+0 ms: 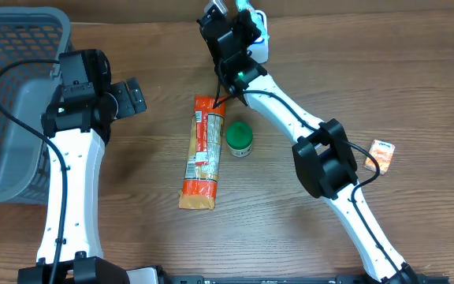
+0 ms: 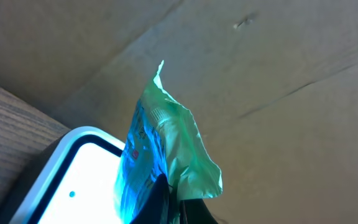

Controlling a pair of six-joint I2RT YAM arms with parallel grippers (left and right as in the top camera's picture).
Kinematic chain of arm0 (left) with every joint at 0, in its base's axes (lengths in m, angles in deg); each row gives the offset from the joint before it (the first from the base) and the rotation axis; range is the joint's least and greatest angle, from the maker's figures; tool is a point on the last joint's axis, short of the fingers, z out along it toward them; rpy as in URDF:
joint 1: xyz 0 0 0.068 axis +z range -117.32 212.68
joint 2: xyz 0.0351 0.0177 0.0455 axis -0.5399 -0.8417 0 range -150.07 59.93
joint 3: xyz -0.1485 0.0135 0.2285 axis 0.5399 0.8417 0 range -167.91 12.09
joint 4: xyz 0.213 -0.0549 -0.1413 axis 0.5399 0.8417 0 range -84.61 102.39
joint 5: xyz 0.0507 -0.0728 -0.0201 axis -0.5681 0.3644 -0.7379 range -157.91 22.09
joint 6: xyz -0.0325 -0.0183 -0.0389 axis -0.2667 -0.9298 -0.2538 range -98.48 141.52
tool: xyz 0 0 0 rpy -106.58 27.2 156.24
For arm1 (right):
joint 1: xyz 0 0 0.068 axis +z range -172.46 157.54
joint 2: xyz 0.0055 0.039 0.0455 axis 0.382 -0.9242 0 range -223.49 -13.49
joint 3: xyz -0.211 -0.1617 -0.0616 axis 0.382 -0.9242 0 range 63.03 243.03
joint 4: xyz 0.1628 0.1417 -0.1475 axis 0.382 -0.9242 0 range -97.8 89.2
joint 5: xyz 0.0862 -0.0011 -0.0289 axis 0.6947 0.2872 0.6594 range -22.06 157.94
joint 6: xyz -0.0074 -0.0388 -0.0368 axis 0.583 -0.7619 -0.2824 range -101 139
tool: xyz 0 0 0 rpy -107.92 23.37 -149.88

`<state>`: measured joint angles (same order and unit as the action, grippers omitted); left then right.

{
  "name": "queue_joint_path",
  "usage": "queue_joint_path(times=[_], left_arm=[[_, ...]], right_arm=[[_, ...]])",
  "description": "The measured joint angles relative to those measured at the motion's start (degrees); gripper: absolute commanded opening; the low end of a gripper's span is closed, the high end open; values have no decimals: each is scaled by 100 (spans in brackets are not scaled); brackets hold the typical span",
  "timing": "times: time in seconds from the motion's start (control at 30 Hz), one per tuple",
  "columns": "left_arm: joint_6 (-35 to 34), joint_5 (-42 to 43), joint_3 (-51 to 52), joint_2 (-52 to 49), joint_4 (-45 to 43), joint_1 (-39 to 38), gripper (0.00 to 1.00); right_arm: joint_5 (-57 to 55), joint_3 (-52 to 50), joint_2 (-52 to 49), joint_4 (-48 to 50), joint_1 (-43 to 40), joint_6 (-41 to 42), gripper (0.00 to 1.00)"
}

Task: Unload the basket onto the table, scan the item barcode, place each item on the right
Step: 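Carry the snack bar up to the white scanner with the right gripper, then move the snack bar right and release it beside the tissue pack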

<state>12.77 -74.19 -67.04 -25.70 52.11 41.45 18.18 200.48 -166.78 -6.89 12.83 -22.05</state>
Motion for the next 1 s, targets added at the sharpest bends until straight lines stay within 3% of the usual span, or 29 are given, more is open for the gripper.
queue_joint_path(times=[0.37,0.5,0.57,0.77,0.87,1.0], left_arm=[[0,0,0,0,0,0,100],[0,2,0,0,2,0,100],[0,2,0,0,2,0,100],[0,0,0,0,-9,0,100],[0,2,0,0,2,0,100],[0,2,0,0,-2,0,100]], right_arm=[[-564,-7,48,-28,-2,726,3],[-719,-103,448,-667,-4,876,4],[-750,-114,793,-1252,-4,1054,4],[-459,-85,2378,-4697,-33,2776,4],[304,-33,3069,-6474,-219,4004,4],[1567,0,3239,-8015,-774,5021,4]])
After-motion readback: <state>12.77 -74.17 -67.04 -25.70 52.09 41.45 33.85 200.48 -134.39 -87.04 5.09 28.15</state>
